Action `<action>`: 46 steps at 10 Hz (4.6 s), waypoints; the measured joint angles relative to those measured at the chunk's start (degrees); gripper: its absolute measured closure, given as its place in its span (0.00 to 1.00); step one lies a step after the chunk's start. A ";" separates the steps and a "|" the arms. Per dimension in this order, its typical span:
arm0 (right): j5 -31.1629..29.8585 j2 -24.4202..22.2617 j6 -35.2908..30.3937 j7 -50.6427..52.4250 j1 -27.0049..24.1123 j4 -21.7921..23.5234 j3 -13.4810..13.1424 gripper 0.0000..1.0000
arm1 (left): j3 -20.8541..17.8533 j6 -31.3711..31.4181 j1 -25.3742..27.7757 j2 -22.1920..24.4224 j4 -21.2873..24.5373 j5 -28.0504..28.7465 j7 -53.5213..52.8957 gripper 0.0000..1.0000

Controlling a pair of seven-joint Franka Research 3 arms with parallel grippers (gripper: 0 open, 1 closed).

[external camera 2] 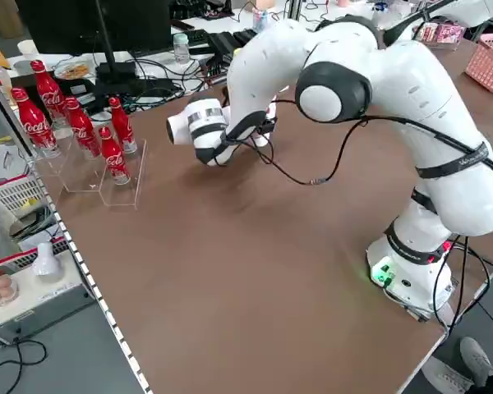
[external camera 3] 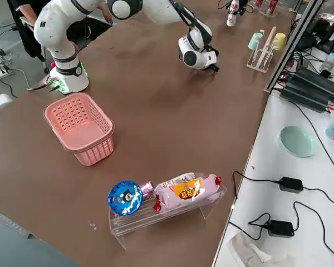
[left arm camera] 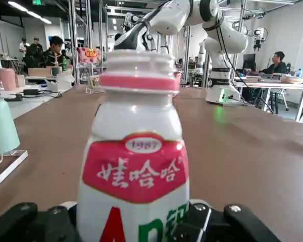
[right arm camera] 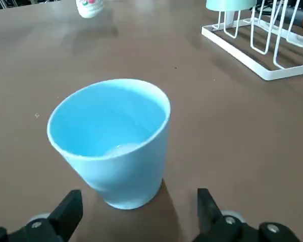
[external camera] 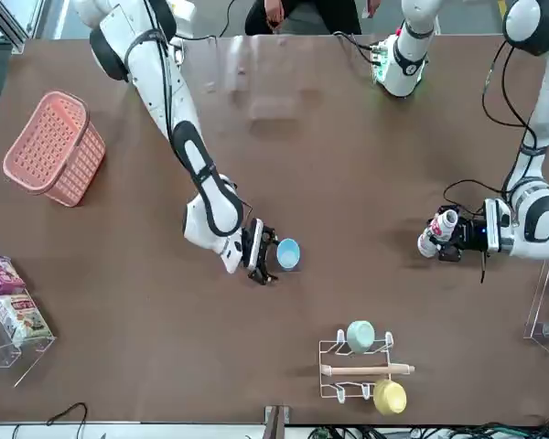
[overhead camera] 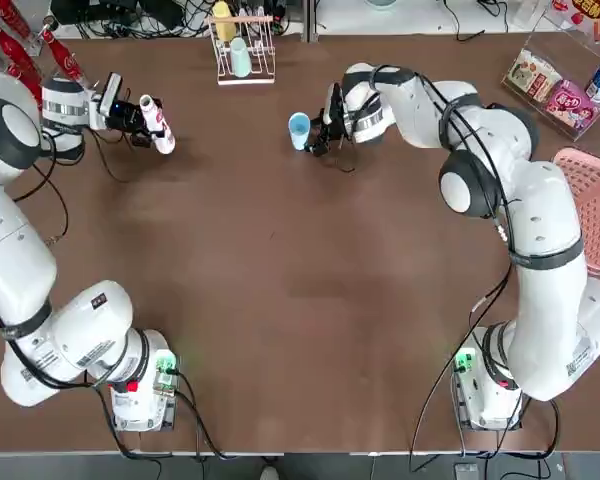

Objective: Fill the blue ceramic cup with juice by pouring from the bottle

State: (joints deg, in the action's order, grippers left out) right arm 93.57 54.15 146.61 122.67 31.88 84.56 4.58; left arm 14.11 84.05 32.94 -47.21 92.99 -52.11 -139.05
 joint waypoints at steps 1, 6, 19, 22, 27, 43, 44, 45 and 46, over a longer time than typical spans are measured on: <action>0.01 0.04 0.00 0.00 0.15 0.00 0.00 0.00 | 0.20 0.08 -0.45 0.84 0.02 -0.47 1.72 0.55; 0.06 0.05 0.01 0.02 0.40 -0.01 0.00 0.00 | 1.37 5.54 -4.28 4.25 0.08 -1.11 8.13 0.51; 0.51 0.14 0.21 0.19 0.81 -0.05 -0.02 0.26 | 1.26 34.43 -24.91 11.64 4.21 -8.16 22.34 0.55; 0.58 0.15 0.22 0.21 0.82 -0.05 -0.03 0.33 | 0.92 37.51 -28.73 13.03 4.22 -8.32 27.08 0.55; 0.73 0.15 0.25 0.21 0.82 -0.05 -0.08 0.33 | -7.15 42.85 -39.89 13.56 3.94 -6.15 36.94 0.55; 0.91 0.15 0.34 0.21 0.84 -0.06 -0.20 0.33 | -32.59 52.28 -76.33 11.35 3.95 5.69 54.02 0.53; 0.92 0.15 0.34 0.21 0.85 -0.06 -0.20 0.33 | -32.75 52.98 -77.02 11.12 3.97 5.70 54.09 0.53; 0.92 0.15 0.34 0.21 0.85 -0.05 -0.20 0.33 | -33.12 53.30 -77.78 10.90 3.98 5.71 54.28 0.53; 0.93 0.15 0.34 0.21 0.85 -0.06 -0.20 0.33 | -33.72 53.41 -78.23 10.60 3.99 5.76 54.42 0.53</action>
State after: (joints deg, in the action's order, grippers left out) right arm 94.50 54.31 146.95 122.88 32.73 84.51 4.38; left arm -19.61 137.46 -45.29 -36.60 96.98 -46.35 -84.63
